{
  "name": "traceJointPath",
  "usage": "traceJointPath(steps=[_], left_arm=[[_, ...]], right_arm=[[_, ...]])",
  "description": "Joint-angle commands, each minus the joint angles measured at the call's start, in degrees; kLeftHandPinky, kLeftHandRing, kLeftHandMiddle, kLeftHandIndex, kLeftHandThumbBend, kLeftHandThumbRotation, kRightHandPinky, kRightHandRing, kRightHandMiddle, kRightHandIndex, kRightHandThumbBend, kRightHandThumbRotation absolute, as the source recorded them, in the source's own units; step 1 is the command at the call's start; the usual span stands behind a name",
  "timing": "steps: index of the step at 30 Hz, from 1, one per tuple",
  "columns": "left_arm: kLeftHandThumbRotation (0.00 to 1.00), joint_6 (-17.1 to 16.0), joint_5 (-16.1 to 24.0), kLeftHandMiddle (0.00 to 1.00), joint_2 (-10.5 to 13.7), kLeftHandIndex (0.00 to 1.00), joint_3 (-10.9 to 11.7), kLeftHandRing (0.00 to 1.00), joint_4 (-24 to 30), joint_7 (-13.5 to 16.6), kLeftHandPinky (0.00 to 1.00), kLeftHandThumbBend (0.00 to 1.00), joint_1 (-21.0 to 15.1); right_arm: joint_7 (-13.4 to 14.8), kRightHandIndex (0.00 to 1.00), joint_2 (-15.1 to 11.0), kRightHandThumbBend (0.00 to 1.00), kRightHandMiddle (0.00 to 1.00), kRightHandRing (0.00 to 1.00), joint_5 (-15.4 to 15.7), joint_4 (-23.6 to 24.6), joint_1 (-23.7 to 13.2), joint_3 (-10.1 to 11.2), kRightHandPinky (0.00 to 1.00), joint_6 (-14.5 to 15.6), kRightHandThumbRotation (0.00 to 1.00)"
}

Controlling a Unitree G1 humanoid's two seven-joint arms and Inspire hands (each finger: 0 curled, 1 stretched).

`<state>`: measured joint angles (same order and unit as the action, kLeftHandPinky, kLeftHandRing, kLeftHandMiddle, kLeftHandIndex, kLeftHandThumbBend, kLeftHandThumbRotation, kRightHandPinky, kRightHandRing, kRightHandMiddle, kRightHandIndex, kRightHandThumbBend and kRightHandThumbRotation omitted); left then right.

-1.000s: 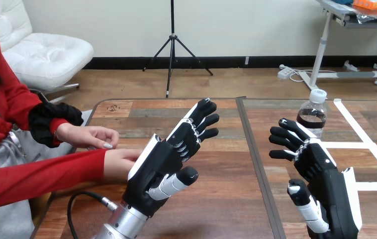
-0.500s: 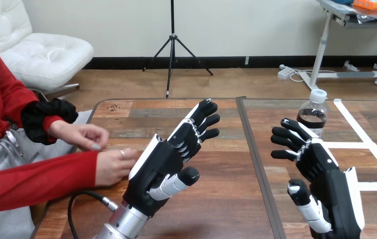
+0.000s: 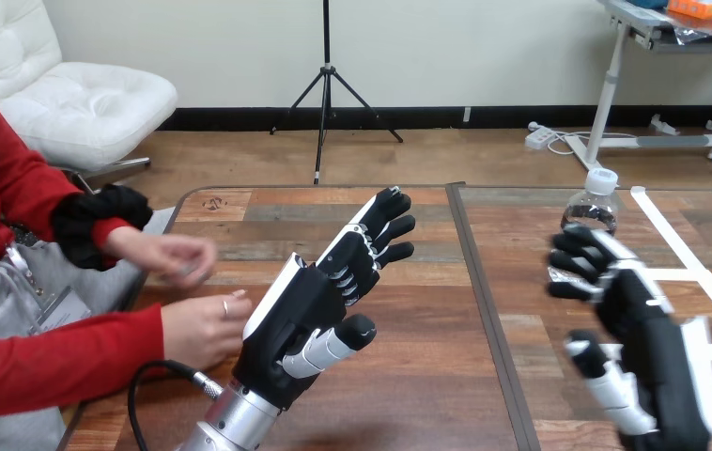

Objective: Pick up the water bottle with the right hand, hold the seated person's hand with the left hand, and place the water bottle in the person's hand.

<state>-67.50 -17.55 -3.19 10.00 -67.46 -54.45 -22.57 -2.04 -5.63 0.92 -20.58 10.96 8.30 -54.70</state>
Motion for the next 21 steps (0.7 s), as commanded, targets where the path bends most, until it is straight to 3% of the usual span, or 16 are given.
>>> traceJointPath(steps=[1, 21], left_arm=[[0.77, -0.32, -0.19, 0.97, -0.57, 0.96, 0.15, 0.95, 0.77, 0.20, 0.90, 1.00, -2.31], [0.77, -0.34, -0.20, 0.97, -0.70, 0.96, 0.21, 0.95, 0.81, 0.38, 0.89, 1.00, -2.14]], right_arm=[[1.66, 0.82, -2.20, 1.00, 0.80, 0.78, 0.23, 0.65, -4.68, 2.57, 0.67, 0.56, 0.77], [4.34, 0.82, -6.25, 1.00, 0.78, 0.79, -0.78, -4.45, -9.23, 6.54, 0.68, 4.08, 0.69]])
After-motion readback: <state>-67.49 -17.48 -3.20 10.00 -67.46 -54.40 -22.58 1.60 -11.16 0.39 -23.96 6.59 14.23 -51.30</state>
